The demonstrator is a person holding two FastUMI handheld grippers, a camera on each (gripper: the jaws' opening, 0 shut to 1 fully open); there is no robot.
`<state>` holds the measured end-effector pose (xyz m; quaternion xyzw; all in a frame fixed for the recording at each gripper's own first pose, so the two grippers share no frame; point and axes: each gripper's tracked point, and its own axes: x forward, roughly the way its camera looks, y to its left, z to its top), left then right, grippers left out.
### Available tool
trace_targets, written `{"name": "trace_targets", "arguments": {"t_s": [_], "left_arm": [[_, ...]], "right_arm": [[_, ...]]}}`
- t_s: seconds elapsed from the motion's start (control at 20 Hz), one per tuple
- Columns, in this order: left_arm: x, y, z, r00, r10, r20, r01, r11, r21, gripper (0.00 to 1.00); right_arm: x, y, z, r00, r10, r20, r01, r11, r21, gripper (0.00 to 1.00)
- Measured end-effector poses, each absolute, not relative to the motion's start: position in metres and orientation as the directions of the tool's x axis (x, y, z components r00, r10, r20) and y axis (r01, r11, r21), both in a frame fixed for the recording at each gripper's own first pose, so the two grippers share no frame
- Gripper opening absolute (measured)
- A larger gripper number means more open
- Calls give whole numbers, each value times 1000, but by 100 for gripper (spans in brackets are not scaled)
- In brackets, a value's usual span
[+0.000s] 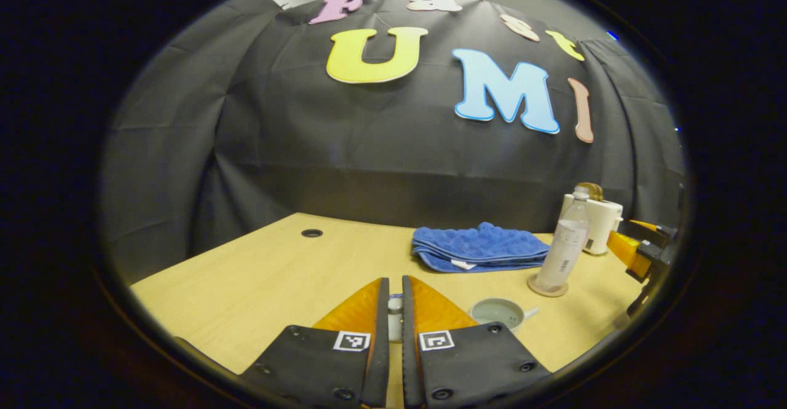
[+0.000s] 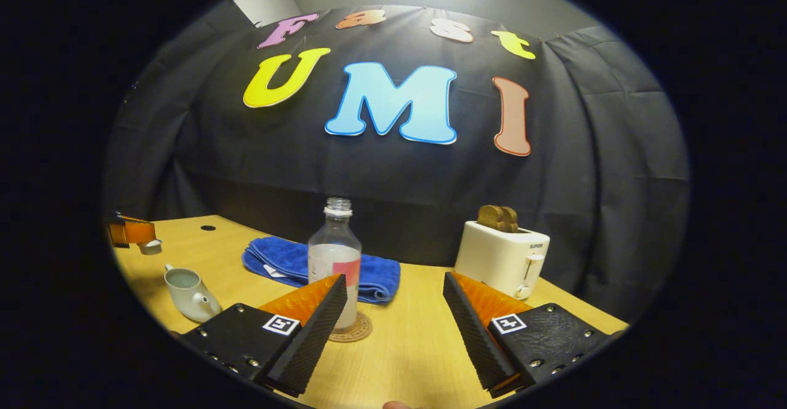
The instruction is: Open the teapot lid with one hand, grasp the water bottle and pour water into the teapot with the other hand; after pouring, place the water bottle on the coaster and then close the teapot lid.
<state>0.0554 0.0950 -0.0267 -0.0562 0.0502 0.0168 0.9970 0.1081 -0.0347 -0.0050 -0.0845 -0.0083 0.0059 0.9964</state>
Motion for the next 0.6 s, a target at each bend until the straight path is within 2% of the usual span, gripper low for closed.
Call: {"name": "trace_targets", "arguments": {"t_s": [0.3, 0.6], "left_arm": [[61, 51, -2, 998, -24, -65, 18, 996, -92, 14], [66, 4, -7, 993, -81, -90, 75, 995, -60, 15]], "right_arm": [[102, -91, -5, 997, -57, 43, 64, 982, -177, 98], [98, -136, -14, 992, -119, 34, 122, 983, -138, 98]]}}
